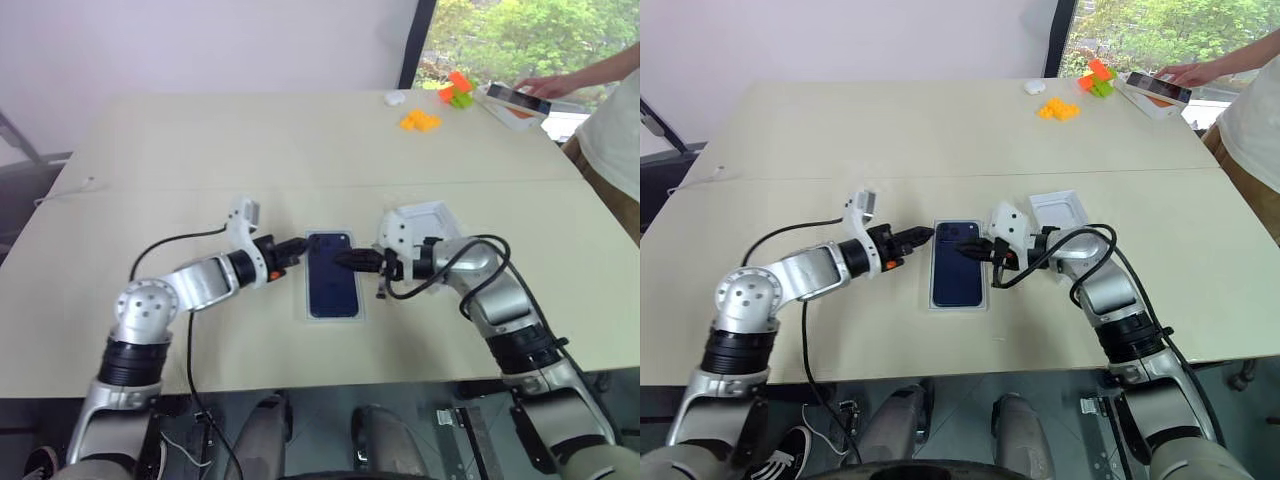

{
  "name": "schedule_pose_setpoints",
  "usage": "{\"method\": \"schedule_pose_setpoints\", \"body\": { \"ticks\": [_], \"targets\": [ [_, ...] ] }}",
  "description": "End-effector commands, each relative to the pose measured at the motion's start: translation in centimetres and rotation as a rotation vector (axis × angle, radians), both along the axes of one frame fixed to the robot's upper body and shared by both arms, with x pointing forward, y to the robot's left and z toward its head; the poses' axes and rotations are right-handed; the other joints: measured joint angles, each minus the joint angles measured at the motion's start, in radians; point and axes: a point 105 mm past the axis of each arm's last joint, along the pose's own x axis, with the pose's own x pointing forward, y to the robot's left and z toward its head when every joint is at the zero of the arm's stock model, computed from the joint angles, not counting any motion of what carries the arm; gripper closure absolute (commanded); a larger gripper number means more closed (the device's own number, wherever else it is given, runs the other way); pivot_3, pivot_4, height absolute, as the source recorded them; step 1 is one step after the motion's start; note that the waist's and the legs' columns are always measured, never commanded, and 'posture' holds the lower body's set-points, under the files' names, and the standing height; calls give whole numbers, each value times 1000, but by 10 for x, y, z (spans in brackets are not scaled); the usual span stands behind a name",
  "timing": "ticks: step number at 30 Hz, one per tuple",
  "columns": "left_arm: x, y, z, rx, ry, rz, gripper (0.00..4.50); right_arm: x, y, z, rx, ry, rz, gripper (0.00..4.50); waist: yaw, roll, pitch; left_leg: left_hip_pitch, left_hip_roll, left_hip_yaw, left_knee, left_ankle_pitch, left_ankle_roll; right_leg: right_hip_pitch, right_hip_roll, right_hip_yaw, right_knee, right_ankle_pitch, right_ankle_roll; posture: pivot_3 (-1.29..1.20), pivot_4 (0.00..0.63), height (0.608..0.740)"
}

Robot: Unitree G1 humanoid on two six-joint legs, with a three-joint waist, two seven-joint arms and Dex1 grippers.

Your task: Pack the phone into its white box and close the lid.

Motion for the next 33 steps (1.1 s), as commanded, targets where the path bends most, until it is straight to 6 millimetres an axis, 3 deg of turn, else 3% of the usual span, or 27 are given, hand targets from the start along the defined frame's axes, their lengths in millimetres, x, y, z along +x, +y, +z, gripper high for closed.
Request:
{"method": "schedule_pose_setpoints", "body": {
  "ticks": [1,5,8,17,22,25,29,33],
  "targets": [
    [3,-2,-7,19,14,-6,4500,4,2,-4,-65,-68,-28,4469,-4,0,0,0,0,0,0,0,0,0,0,0,0,0,0,0,150,740],
    [-2,-1,-35,146,81,-38,4500,2,3,-20,-164,-103,-28,4469,-4,0,0,0,1,0,0,0,0,0,1,0,1,0,0,0,150,740],
    [-4,0,-44,179,107,-39,4500,5,1,-21,-191,-114,-39,4469,-3,1,-1,1,1,-1,0,0,0,1,1,-1,0,0,0,0,150,740],
    [3,6,-30,154,48,-15,4500,11,-6,-17,-223,-139,-26,4469,-3,1,-1,3,0,-1,1,-1,-1,3,1,-1,0,0,0,0,150,740],
    [6,11,5,90,-103,6,4500,22,1,26,-6,-104,-75,4469,-5,0,0,1,1,-2,1,0,0,2,1,-1,1,0,0,0,150,740],
    [5,23,20,83,-160,17,4500,21,0,39,32,-85,-61,4469,-5,1,1,0,1,-2,0,0,0,1,1,-1,1,0,1,0,150,740],
    [4,39,23,132,-172,19,4500,24,-3,41,9,-124,-68,4469,-4,1,1,1,1,-2,-1,0,0,0,1,-1,1,-1,2,0,150,740],
    [-2,55,14,212,-144,19,4500,21,-10,34,-43,-124,-43,4469,-5,1,1,0,1,-1,-1,0,0,0,1,-1,1,-1,2,0,150,740]
  ]
}}
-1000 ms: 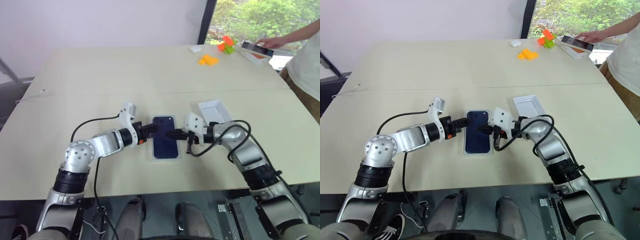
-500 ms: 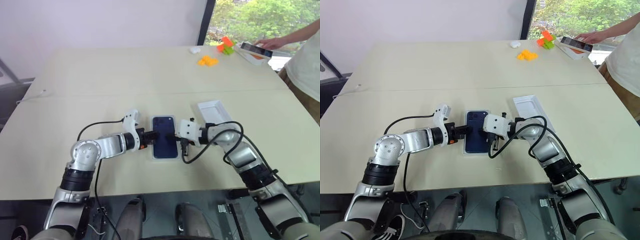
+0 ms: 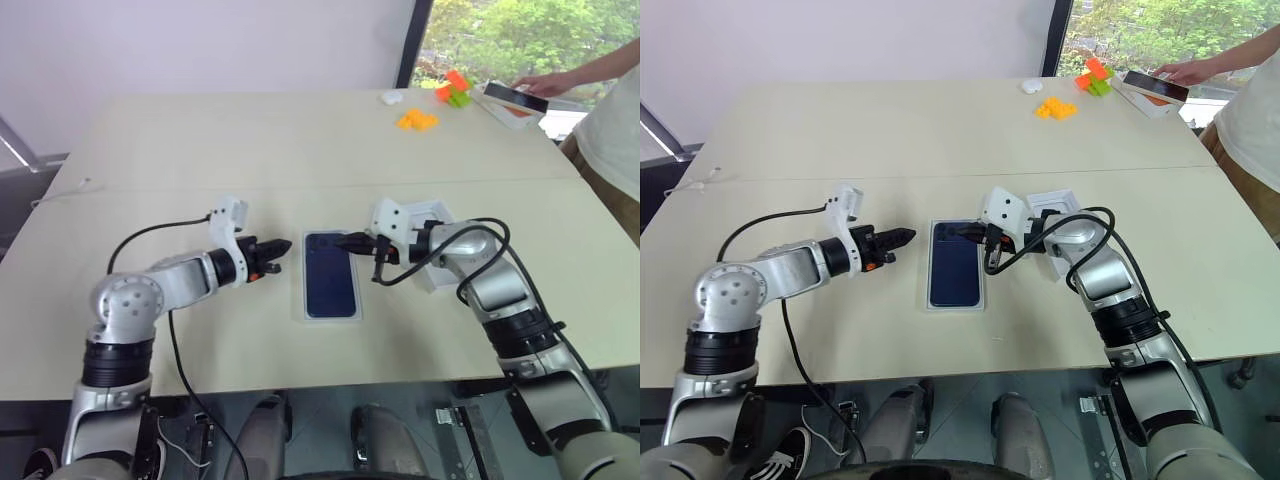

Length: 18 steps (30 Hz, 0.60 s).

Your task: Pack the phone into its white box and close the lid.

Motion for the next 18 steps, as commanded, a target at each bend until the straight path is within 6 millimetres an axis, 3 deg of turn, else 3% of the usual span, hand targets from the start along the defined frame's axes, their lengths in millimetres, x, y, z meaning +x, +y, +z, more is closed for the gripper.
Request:
{"method": "schedule_pose_setpoints", "body": {
  "ticks": [1,5,10,18],
  "targets": [
    [-7,13,-2,69,-13,5,4500,-3,-10,3,-65,-59,31,4469,-1,0,0,0,0,0,0,0,0,0,0,0,0,0,0,0,150,740],
    [-14,27,-33,205,58,25,4500,5,-35,-11,-158,-56,-38,4469,-1,0,0,0,0,1,0,0,0,0,-1,0,0,0,0,0,150,740],
    [-22,4,-53,163,87,-32,4500,8,-67,-39,-344,-86,-67,4469,7,1,1,0,1,0,1,-2,-2,1,-3,0,-1,0,0,0,150,740],
    [-20,-34,-72,175,152,-122,4500,-11,-41,-46,-273,-45,11,4469,5,2,0,1,0,0,1,-1,0,2,-2,0,-1,0,0,0,150,740]
  ]
}}
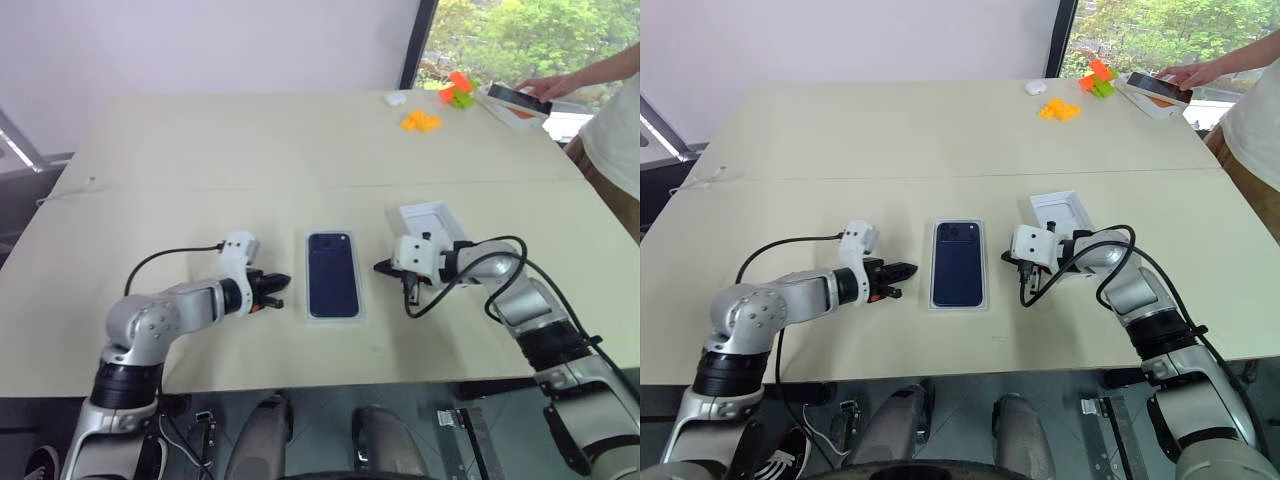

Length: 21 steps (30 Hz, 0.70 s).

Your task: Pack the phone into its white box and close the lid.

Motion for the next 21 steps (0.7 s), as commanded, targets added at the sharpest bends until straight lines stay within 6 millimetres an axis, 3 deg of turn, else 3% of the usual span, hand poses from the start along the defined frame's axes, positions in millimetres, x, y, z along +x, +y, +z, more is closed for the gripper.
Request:
{"method": "schedule_pose_setpoints", "body": {
  "ticks": [1,5,11,21],
  "targets": [
    [-6,-17,-17,24,64,-64,4500,-6,15,7,20,-18,48,4469,1,0,0,0,0,0,0,0,0,0,0,0,0,0,0,0,150,740],
    [-4,-33,-14,6,55,-110,4500,-8,20,7,31,-15,52,4469,3,0,0,0,-1,0,1,0,0,1,-1,0,0,0,0,0,150,740],
    [-1,-48,-13,-12,57,-162,4500,-4,12,10,21,-34,22,4469,3,0,0,1,-2,-1,3,-1,-1,3,-1,-1,0,0,0,0,150,740],
    [-1,-89,-6,-54,63,-309,4500,-3,-15,14,-20,-32,-34,4469,23,1,0,0,-4,-1,3,0,0,3,-2,-1,0,0,0,0,150,740]
  ]
}}
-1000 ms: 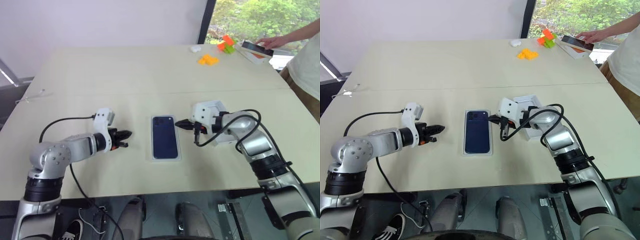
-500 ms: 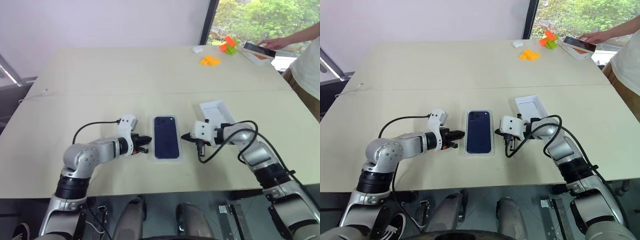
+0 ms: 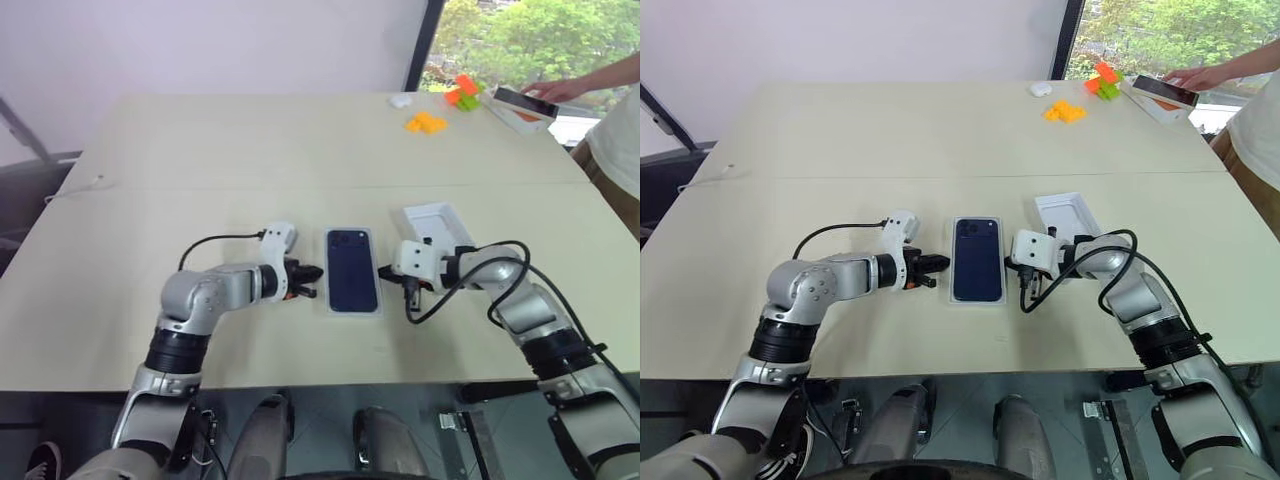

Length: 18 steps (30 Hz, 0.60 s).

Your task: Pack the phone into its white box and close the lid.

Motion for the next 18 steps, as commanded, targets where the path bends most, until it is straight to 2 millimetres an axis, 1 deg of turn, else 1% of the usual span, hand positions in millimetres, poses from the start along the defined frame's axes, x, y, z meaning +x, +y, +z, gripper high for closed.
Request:
{"method": "schedule_pose_setpoints", "body": {
  "ticks": [1,4,7,11,14,18],
  "targets": [
    [-20,-36,-7,-21,40,-169,4500,0,3,12,21,-41,26,4469,4,0,0,0,0,0,0,0,0,0,0,0,0,0,0,0,150,740],
    [-19,-45,-2,-42,39,-196,4500,0,-5,14,7,-44,16,4469,9,0,0,0,0,0,-1,0,1,0,0,0,0,0,1,0,150,740],
    [-18,-53,-3,-27,35,-217,4500,-8,-17,10,-23,17,10,4469,9,0,0,-1,-1,0,0,0,2,0,0,0,-1,-1,1,0,150,740],
    [-15,-65,1,-37,8,-243,4500,-12,-29,11,-45,12,-7,4469,9,0,0,-1,-2,0,0,-1,3,0,-2,0,-1,-1,3,0,150,740],
    [-15,-73,1,-44,6,-257,4500,-15,-33,11,-50,22,-12,4469,8,0,0,-1,-4,0,0,-1,3,1,-3,0,-1,-2,4,0,150,740],
    [-20,-82,3,-65,7,-282,4500,-14,-42,10,-83,1,-27,4469,8,0,0,-1,-6,0,0,-1,4,1,-5,0,0,-3,6,0,150,740]
  ]
}}
